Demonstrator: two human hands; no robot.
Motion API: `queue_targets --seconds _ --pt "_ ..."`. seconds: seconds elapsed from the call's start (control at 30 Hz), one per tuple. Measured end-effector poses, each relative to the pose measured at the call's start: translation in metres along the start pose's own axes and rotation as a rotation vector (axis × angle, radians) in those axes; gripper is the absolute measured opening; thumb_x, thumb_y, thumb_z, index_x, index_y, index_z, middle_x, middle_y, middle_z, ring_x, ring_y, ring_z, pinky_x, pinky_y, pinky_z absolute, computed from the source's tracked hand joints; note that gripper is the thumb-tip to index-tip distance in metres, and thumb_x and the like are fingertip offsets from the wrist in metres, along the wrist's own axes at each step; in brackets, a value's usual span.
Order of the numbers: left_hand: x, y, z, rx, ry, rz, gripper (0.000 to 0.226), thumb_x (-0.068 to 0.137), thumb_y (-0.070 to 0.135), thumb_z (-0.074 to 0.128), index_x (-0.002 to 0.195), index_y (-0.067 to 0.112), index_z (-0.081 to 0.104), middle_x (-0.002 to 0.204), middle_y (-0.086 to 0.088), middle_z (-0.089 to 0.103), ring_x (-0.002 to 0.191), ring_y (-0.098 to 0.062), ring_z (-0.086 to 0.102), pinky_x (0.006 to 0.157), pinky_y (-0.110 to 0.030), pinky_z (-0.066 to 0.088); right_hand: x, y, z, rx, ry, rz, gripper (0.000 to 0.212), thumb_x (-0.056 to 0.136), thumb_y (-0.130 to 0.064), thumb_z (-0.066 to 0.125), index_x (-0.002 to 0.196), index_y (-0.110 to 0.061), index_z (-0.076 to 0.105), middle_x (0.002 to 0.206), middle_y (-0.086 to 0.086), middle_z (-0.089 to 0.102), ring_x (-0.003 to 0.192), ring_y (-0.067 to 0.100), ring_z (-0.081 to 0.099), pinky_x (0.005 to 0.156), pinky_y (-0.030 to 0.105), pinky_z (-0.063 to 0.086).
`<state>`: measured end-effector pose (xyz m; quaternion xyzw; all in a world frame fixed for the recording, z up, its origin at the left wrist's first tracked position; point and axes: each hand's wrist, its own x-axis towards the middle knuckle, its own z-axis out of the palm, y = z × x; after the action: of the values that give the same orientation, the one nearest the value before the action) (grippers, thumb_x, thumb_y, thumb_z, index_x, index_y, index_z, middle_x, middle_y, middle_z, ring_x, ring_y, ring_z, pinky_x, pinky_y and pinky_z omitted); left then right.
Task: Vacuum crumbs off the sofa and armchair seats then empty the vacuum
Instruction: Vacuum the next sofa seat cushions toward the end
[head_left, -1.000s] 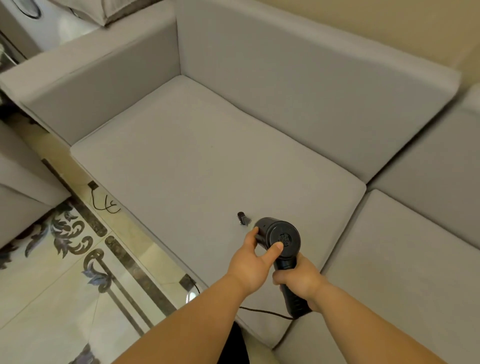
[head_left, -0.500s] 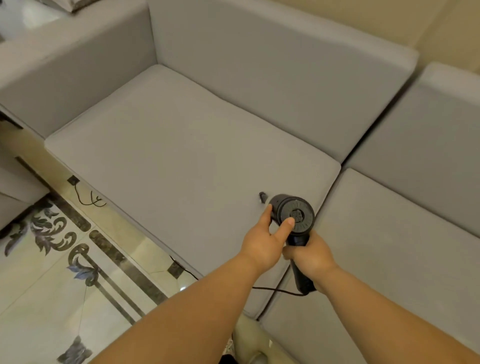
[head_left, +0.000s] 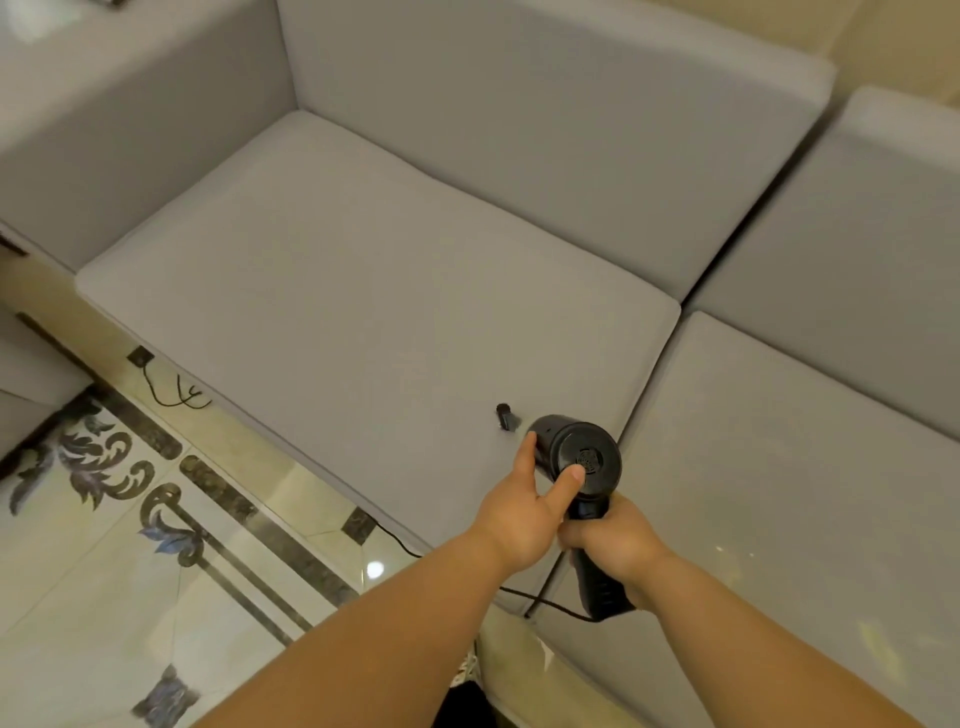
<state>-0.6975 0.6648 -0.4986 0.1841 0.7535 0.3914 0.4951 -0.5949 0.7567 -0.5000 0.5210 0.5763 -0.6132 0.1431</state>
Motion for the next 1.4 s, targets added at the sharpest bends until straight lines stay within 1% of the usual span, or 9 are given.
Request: queue_targets --seconds 0.17,0.3,0.4,0.57,0.83,1.0,1.07,1.23,1.4 --pt "-0.036 -0.011 0.007 0.023 0.019 -0.043 0.084 0.088 0.063 0.043 0.152 0.029 0.001 0.151 0.0 0.036 0.136 -0.02 0.036 0.104 -0.025 0.028 -0.024 0.02 0.004 -0.056 -0.049 -0.003 0.033 0.07 0.001 0.071 0.094 -0.016 0.058 0.08 0.01 0.063 0.071 0.027 0.059 0.063 0.033 0.048" --pt "-0.069 -0.016 0.033 0.049 0.057 -0.068 0.084 0.088 0.064 0.044 0.152 0.027 0.005 0.15 0.0 0.037 0.137 -0.021 0.035 0.104 -0.025 0.026 -0.049 0.049 -0.003 -0.073 -0.08 -0.026 0.033 0.069 0.002 0.07 0.095 -0.015 0.058 0.082 0.013 0.062 0.073 0.029 0.058 0.066 0.035 0.049" --pt "-0.102 -0.017 0.07 0.073 0.101 -0.067 0.083 0.088 0.063 0.043 0.152 0.027 0.006 0.148 0.0 0.04 0.134 -0.022 0.039 0.101 -0.025 0.028 -0.077 0.082 -0.018 -0.084 -0.084 -0.064 0.034 0.069 0.001 0.07 0.095 -0.015 0.057 0.084 0.013 0.062 0.075 0.031 0.059 0.073 0.04 0.052" --pt "-0.161 -0.013 0.149 0.087 0.107 -0.031 0.08 0.088 0.064 0.043 0.151 0.028 0.009 0.146 0.004 0.042 0.133 -0.021 0.04 0.104 -0.028 0.029 -0.14 0.147 -0.065 -0.081 -0.078 -0.089 0.036 0.068 -0.001 0.07 0.098 -0.017 0.056 0.087 0.014 0.062 0.077 0.031 0.06 0.078 0.044 0.054" --pt "-0.227 0.017 0.265 0.111 -0.018 0.028 0.083 0.088 0.063 0.044 0.152 0.028 0.005 0.148 0.001 0.04 0.136 -0.021 0.037 0.106 -0.028 0.028 -0.234 0.225 -0.149 -0.041 0.061 -0.074 0.038 0.068 -0.002 0.072 0.098 -0.018 0.056 0.089 0.014 0.064 0.077 0.032 0.062 0.079 0.047 0.055" --pt "-0.231 0.023 0.307 0.131 -0.071 0.05 0.082 0.089 0.063 0.043 0.152 0.03 0.0 0.148 -0.002 0.041 0.134 -0.024 0.04 0.097 -0.025 0.029 -0.248 0.253 -0.173 0.028 0.153 -0.05 0.036 0.067 -0.001 0.072 0.099 -0.014 0.06 0.087 0.017 0.065 0.075 0.033 0.062 0.077 0.046 0.055" --pt "-0.225 0.021 0.316 0.131 -0.103 0.047 0.083 0.089 0.063 0.043 0.152 0.03 0.0 0.148 -0.003 0.04 0.133 -0.025 0.04 0.098 -0.026 0.03 -0.246 0.262 -0.176 0.041 0.194 -0.035 0.034 0.068 0.0 0.072 0.098 -0.012 0.06 0.085 0.017 0.066 0.075 0.033 0.062 0.076 0.047 0.055" --pt "-0.198 0.008 0.324 0.116 -0.182 0.02 0.083 0.088 0.064 0.044 0.152 0.032 0.001 0.148 -0.003 0.04 0.133 -0.025 0.04 0.102 -0.029 0.031 -0.226 0.276 -0.174 0.073 0.263 0.017 0.033 0.069 -0.001 0.071 0.099 -0.009 0.061 0.086 0.02 0.066 0.075 0.035 0.061 0.077 0.049 0.054" --pt "-0.174 0.01 0.323 0.106 -0.192 0.031 0.082 0.088 0.062 0.045 0.151 0.033 0.001 0.149 -0.004 0.039 0.133 -0.025 0.039 0.096 -0.025 0.029 -0.205 0.269 -0.177 0.13 0.286 0.025 0.037 0.07 0.0 0.073 0.103 -0.01 0.06 0.088 0.019 0.066 0.078 0.035 0.062 0.079 0.049 0.054"
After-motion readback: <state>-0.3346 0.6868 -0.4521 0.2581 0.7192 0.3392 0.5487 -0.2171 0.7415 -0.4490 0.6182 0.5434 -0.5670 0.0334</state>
